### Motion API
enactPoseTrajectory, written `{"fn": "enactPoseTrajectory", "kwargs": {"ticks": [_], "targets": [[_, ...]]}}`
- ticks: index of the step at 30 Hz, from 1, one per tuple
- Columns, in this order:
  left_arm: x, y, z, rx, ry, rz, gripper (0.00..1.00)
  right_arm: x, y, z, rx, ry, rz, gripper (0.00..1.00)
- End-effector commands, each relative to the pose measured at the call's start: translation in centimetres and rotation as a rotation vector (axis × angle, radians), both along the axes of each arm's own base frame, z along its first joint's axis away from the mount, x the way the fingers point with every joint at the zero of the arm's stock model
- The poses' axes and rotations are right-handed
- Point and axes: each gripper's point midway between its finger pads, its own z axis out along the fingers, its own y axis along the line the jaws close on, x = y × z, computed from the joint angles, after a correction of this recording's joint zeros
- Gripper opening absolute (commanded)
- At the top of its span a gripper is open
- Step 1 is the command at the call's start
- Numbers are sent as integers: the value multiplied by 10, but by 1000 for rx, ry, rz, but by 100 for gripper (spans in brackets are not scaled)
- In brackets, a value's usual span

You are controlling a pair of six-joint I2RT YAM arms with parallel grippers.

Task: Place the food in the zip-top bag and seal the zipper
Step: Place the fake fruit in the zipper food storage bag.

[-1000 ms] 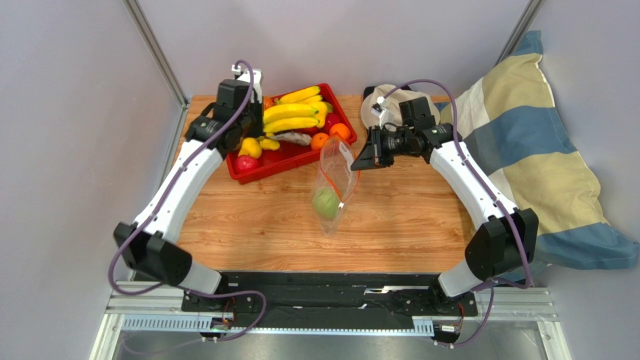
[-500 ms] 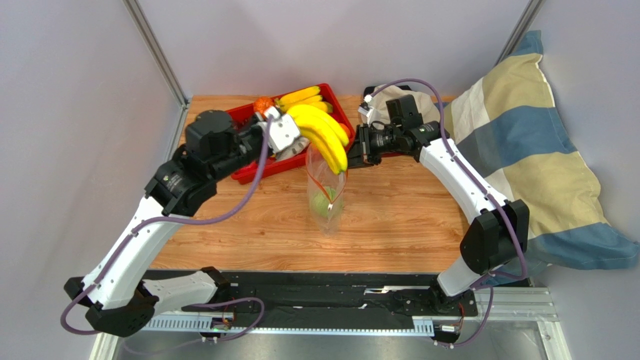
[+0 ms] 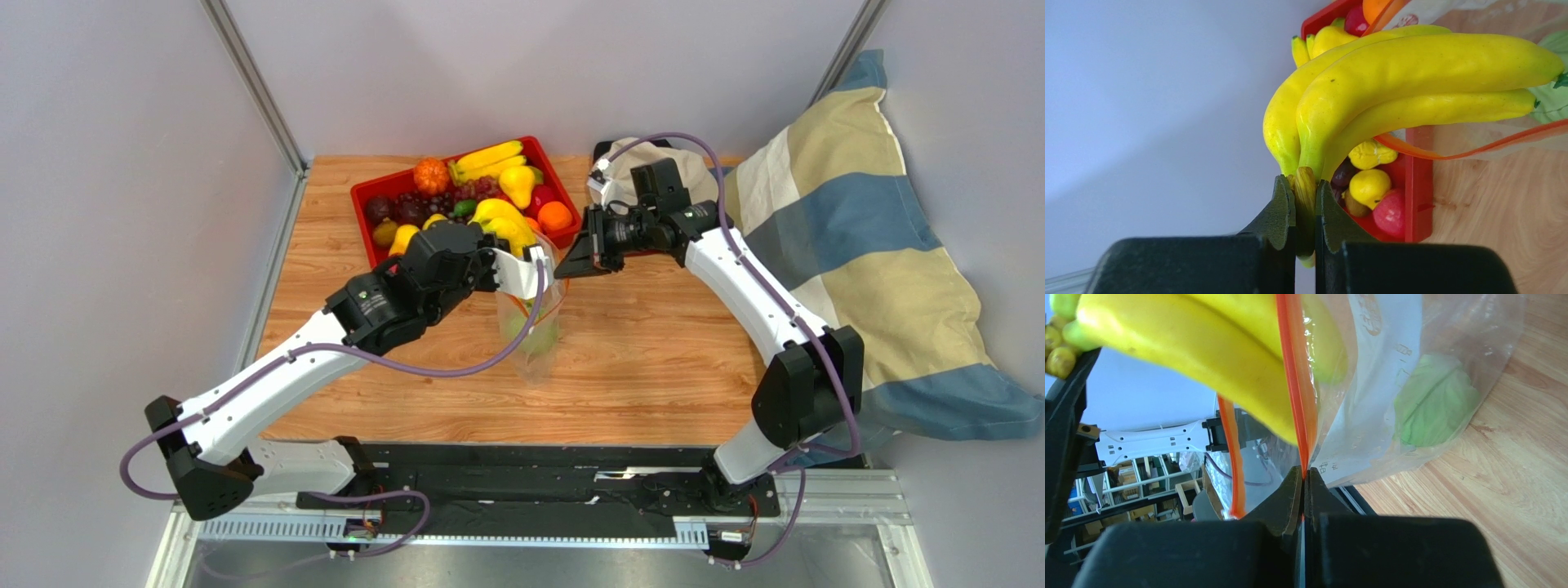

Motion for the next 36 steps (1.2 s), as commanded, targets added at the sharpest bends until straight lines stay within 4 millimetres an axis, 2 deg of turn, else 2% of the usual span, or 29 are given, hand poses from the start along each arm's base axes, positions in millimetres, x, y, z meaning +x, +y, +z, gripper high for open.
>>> {"fn": "enactPoseTrajectory", "kwargs": {"ticks": [1,5,9,14,20,26,27,29,30,31,32,34,35,36], "targets": [[12,16,22,67,-129,91,0,-4,6,21,51,-18,2,0],[19,8,26,115,-181,132,0,0,15,26,104,29,-5,0],[27,-11,9,163,-220,164,0,4,23,25,137,93,-15,0],[35,-28,3,97,-311,222,0,12,25,18,126,119,-37,0],[36,-41,-19,84,-267,235,0,22,16,8,126,178,-90,0],[25,-51,-37,32,-188,242,4,30,6,0,152,238,-124,0],[24,-54,-38,21,-165,239,15,32,4,0,159,245,-128,0],[18,-54,-53,39,-94,232,32,33,3,-1,164,248,-124,0],[16,-55,-50,19,-81,227,41,34,2,-1,168,251,-126,0],[12,-55,-55,32,-46,206,45,35,1,-1,169,253,-126,0],[7,-54,-52,-9,-20,200,55,35,0,-1,172,253,-125,0],[-3,-54,-47,-35,35,161,63,35,-2,-1,176,253,-122,0],[-10,-51,-38,-94,60,153,70,33,-3,-1,179,249,-114,0],[-15,-48,-34,-102,86,137,70,32,-3,-3,179,252,-111,0]]}}
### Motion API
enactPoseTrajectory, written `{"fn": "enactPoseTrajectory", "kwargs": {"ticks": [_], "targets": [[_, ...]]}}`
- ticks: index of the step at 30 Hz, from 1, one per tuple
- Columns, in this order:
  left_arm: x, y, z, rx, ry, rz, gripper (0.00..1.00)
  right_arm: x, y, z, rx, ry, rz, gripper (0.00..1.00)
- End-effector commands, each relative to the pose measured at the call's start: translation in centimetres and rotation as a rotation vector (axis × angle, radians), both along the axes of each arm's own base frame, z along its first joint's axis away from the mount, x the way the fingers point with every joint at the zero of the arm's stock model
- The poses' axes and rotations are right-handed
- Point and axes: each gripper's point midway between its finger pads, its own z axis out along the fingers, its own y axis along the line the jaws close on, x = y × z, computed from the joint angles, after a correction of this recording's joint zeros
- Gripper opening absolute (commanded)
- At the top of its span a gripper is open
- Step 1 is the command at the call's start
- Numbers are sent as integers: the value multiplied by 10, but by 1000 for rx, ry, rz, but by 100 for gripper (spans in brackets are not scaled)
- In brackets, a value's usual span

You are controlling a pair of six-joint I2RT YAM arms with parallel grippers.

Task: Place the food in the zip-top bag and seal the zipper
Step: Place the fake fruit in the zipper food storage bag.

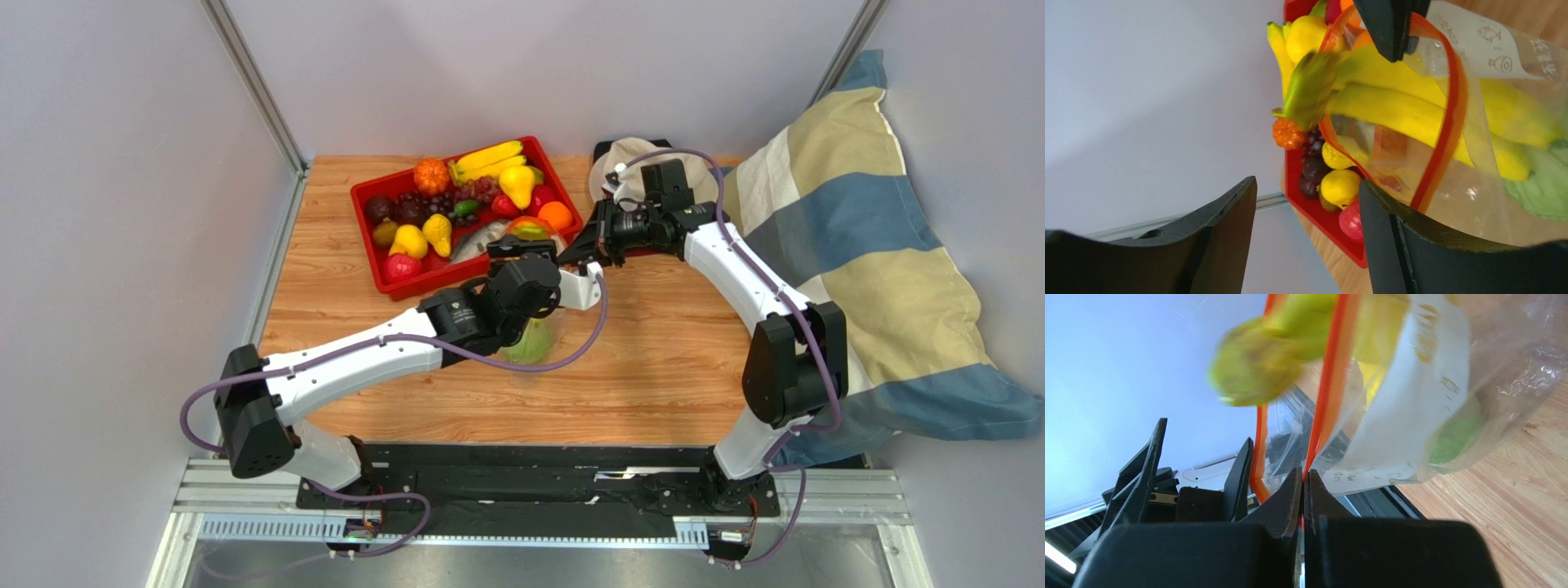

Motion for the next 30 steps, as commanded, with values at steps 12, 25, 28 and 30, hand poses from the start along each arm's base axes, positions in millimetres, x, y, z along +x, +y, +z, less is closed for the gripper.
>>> {"fn": "enactPoseTrajectory", "kwargs": {"ticks": [12,25,28,30], "targets": [[-57,56,64,-564,421,-32,56,-24,-8,14,32,-164,113,0],[-36,-1,26,-787,912,131,83,-33,-5,17,-7,-250,163,0],[-17,-5,16,-816,933,194,84,-35,-5,20,-12,-266,169,0],[-6,-3,12,-800,907,228,84,-36,-6,22,-14,-280,170,0]]}}
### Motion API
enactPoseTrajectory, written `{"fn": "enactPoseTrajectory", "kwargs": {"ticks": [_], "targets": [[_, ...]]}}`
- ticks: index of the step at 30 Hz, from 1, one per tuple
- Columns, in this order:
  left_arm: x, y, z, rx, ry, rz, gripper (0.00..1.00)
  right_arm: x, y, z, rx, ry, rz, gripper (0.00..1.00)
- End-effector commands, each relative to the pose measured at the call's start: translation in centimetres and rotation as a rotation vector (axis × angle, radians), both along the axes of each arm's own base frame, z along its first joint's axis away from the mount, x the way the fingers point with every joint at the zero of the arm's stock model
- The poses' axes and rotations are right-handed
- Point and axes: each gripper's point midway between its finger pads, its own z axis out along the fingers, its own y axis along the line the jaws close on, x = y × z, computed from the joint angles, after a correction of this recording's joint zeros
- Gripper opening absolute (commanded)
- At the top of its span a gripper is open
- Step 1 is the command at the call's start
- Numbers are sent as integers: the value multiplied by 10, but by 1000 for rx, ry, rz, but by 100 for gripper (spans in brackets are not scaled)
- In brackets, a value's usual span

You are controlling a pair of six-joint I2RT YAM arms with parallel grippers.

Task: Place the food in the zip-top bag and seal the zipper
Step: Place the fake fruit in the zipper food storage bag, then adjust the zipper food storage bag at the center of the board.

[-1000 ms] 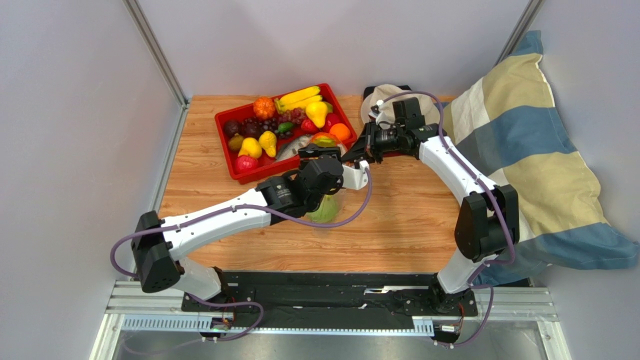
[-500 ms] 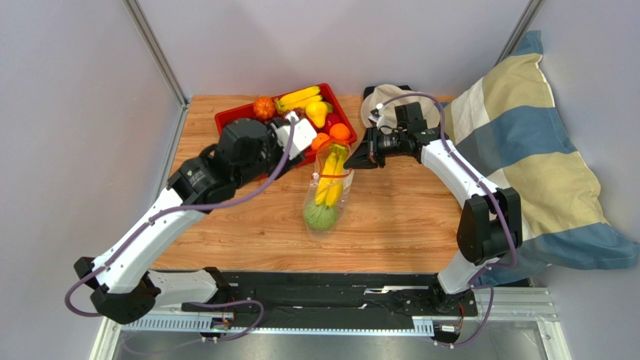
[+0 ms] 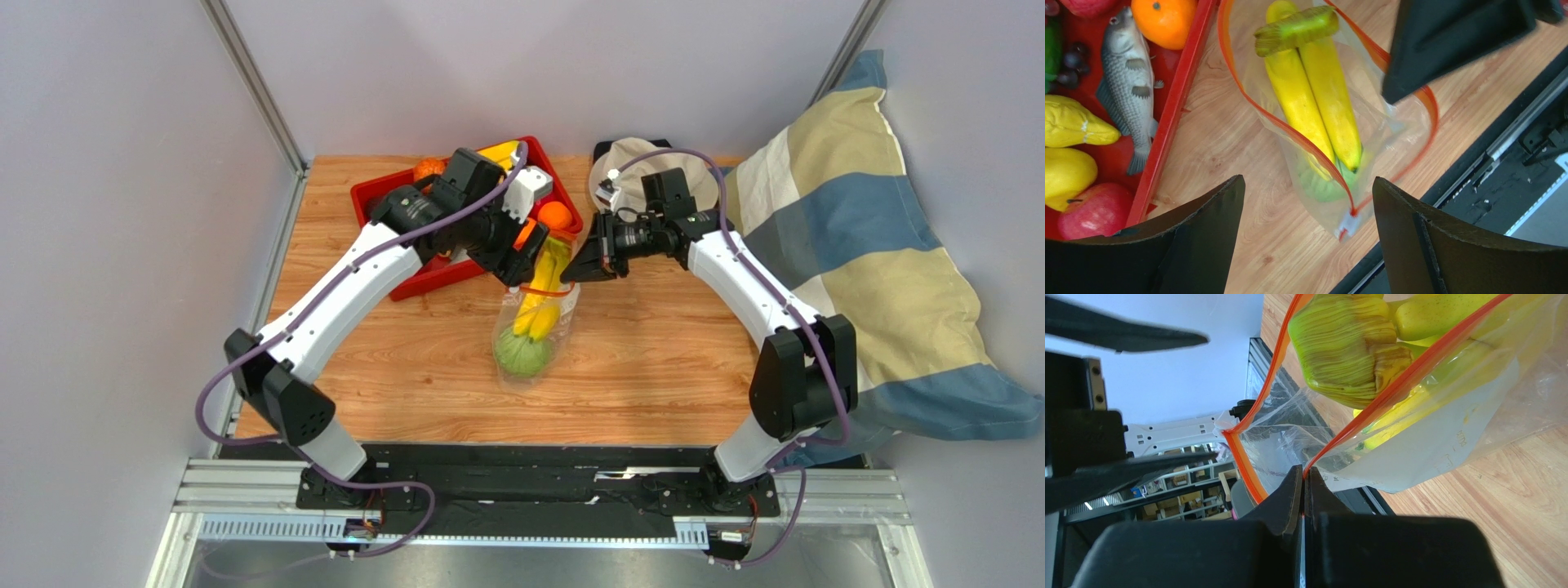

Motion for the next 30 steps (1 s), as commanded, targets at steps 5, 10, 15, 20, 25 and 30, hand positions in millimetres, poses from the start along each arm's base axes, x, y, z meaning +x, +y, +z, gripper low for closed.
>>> {"fn": "enactPoseTrajectory", "kwargs": {"ticks": [5,10,15,20,25,30], "targets": [[19,-12,-14,-12,85,70,80,-8,0,30,17,-133,30,0],[24,-9,-37,56,122,88,70,-9,0,34,18,-158,33,0],[23,-14,-40,43,141,70,27,-12,-2,35,10,-170,36,0],[12,-11,14,-33,51,25,0,-15,-5,52,0,-220,33,0],[-18,-2,50,-60,-6,-63,0,-29,-10,88,19,-305,31,0],[-27,3,43,-56,-8,-87,0,-38,-8,99,30,-341,37,0]]}}
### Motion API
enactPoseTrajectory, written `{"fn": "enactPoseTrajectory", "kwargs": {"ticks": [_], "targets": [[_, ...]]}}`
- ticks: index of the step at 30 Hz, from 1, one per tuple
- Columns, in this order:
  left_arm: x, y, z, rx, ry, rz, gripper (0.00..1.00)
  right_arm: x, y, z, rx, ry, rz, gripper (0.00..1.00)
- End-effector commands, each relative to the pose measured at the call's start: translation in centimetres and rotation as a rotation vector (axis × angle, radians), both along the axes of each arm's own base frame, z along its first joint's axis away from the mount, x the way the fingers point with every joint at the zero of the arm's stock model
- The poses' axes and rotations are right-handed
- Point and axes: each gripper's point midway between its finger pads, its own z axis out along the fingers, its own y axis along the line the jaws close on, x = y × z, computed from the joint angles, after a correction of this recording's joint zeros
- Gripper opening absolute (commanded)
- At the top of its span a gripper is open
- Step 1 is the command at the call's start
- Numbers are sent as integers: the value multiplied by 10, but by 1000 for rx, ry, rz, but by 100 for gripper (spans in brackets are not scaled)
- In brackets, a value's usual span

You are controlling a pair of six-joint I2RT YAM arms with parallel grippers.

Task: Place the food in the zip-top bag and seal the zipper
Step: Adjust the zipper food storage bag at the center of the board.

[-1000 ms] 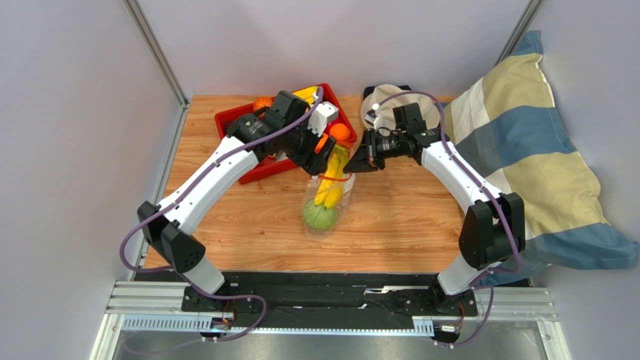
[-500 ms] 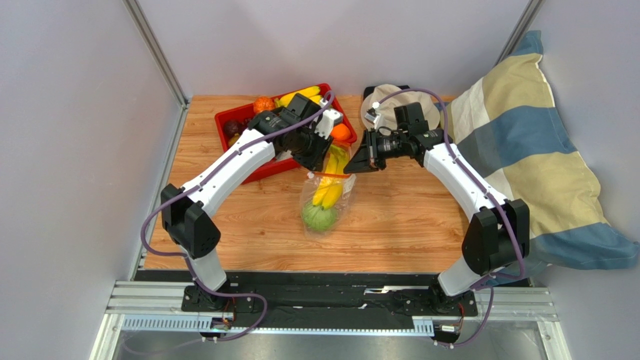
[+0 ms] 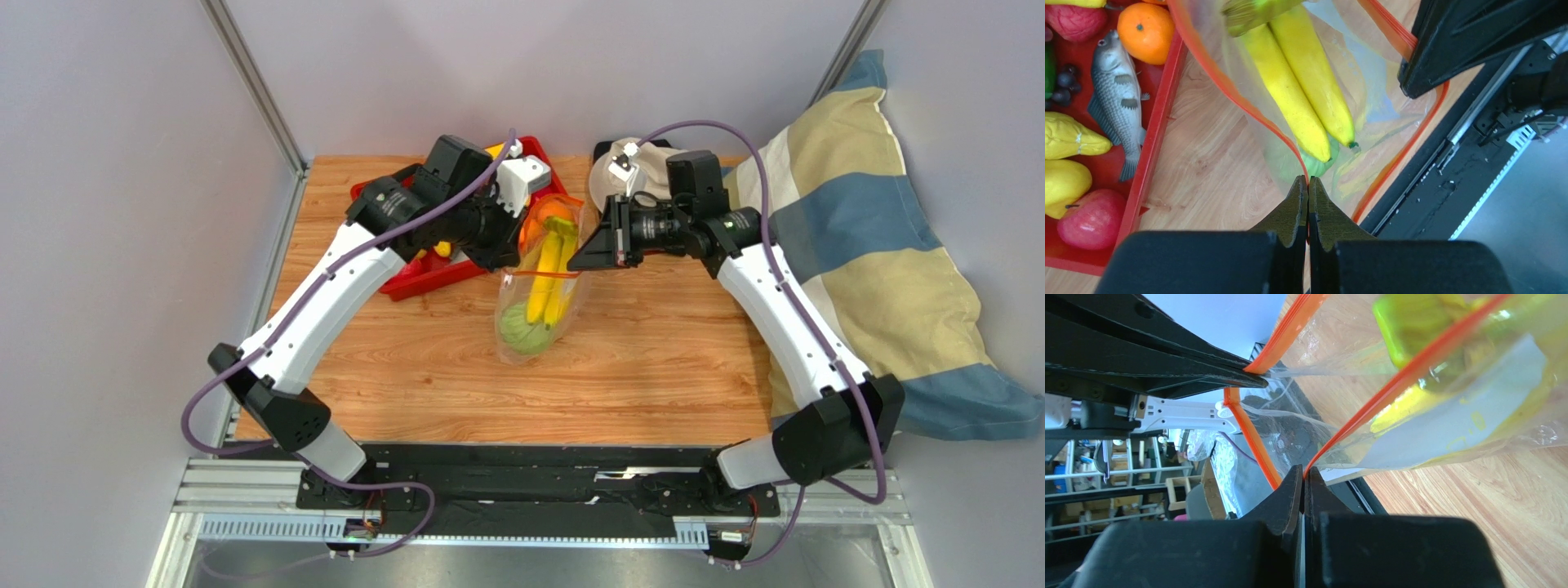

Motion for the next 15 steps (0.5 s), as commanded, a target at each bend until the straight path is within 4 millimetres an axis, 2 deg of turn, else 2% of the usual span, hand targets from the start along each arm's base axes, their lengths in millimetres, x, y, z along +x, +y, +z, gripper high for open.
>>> {"fn": "enactPoseTrajectory", "kwargs": {"ticks": [1,2,4,6,7,8,9,11,12,14,15], "targets": [[-14,9,2,-2,-40,-44,0,-8,0,20,-2,-100,10,0],[-8,6,-1,-8,-56,-39,0,-7,-1,5,-25,-77,6,0],[1,6,-33,64,-16,-22,0,1,-3,-26,-85,-66,14,0],[3,7,-46,98,0,-38,0,3,-3,-42,-118,-25,36,0],[1,8,-43,86,-11,-42,0,3,-1,-39,-103,-28,57,0],[1,5,-29,36,-52,-50,0,1,0,-30,-88,-43,68,0],[-14,5,4,-61,-121,-90,0,0,1,-15,-74,-73,78,0],[-20,1,15,-127,-204,-110,0,-6,-2,-6,-76,-110,88,0],[-23,7,14,-112,-233,-117,0,-10,-5,-16,-94,-88,87,0],[-32,14,-18,-40,-167,-155,0,-16,-9,-28,-121,-116,107,0],[-42,13,-23,-47,-139,-204,0,-19,-11,-32,-135,-127,117,0]]}}
